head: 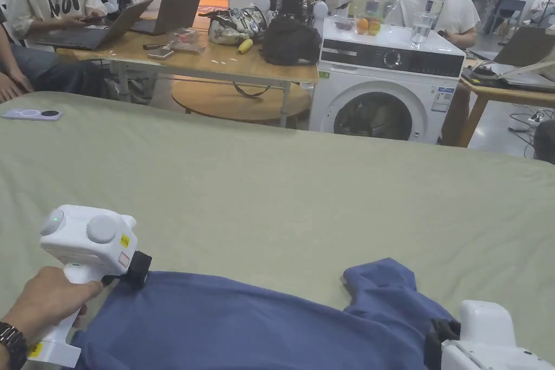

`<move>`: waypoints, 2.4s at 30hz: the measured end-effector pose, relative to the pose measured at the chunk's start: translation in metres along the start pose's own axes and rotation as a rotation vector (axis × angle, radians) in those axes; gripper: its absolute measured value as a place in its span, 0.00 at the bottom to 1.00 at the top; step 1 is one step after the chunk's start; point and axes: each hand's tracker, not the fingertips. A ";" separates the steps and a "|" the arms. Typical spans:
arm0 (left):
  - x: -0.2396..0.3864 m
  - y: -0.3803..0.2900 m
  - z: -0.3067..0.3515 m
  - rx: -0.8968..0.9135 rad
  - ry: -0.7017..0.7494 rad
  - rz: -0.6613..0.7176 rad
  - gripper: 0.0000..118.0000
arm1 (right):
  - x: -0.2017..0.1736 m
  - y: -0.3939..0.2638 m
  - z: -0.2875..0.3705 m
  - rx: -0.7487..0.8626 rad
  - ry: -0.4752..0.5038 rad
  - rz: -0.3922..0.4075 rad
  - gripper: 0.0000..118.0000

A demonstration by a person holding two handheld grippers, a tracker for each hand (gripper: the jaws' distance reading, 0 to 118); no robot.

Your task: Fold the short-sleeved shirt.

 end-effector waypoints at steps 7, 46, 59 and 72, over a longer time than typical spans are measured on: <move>-0.002 -0.015 0.023 0.113 -0.043 -0.009 0.00 | 0.031 0.048 -0.061 -0.204 0.002 -0.042 0.16; -0.011 -0.200 0.197 0.388 -0.189 0.097 0.00 | 0.076 -0.005 0.092 -0.226 0.079 -0.031 0.00; -0.018 -0.248 0.113 0.049 -0.146 0.059 0.00 | 0.072 -0.098 0.057 -0.468 -0.012 0.146 0.00; 0.007 -0.220 0.184 0.442 -0.130 0.106 0.35 | 0.032 -0.041 0.106 -0.171 -0.117 0.120 0.48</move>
